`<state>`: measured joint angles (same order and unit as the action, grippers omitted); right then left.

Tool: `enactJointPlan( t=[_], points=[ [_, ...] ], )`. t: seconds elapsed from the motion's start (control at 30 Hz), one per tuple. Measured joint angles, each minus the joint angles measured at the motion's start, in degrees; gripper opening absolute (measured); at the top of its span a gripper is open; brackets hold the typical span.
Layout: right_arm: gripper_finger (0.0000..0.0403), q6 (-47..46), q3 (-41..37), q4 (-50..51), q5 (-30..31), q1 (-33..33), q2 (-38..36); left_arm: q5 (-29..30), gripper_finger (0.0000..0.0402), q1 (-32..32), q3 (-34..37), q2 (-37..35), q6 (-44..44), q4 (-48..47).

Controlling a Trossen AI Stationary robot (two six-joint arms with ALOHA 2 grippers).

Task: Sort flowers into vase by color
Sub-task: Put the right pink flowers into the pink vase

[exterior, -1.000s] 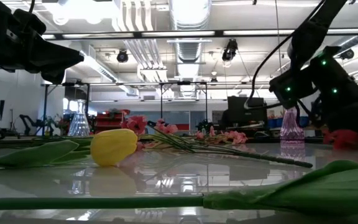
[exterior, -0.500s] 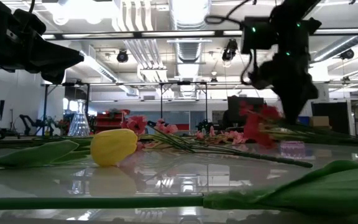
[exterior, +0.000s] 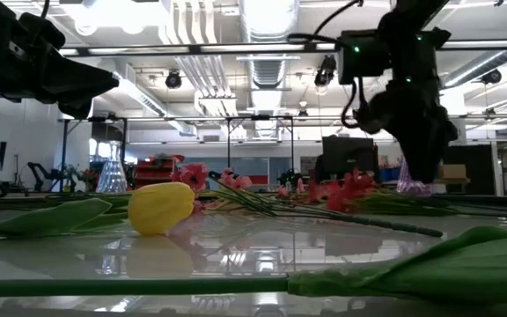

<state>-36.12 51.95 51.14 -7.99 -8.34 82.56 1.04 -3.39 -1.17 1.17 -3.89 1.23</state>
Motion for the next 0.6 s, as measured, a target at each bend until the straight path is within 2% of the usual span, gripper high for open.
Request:
enactJointPlan(
  t=[0.17, 0.3, 0.47, 0.6],
  points=[
    [0.0243, -0.35, -3.44, -7.15, 0.04, 0.62, 0.77, 0.00, 0.0075, 0.00, 0.00, 0.00, 0.00, 0.01],
    [0.0243, 0.84, -3.75, -9.09, 0.49, 1.85, 3.76, 0.00, 0.0075, 0.00, 0.01, 0.00, -0.01, 0.02],
    [0.0205, 3.08, -2.87, -9.05, 2.50, 4.52, 8.48, 0.00, 0.0075, 0.00, 0.00, 0.00, 0.01, 0.01],
    [0.0142, 3.23, -1.09, -8.11, 5.01, 5.82, 9.60, 0.00, 0.0075, -0.01, 0.00, 0.00, -0.01, 0.02]
  ],
)
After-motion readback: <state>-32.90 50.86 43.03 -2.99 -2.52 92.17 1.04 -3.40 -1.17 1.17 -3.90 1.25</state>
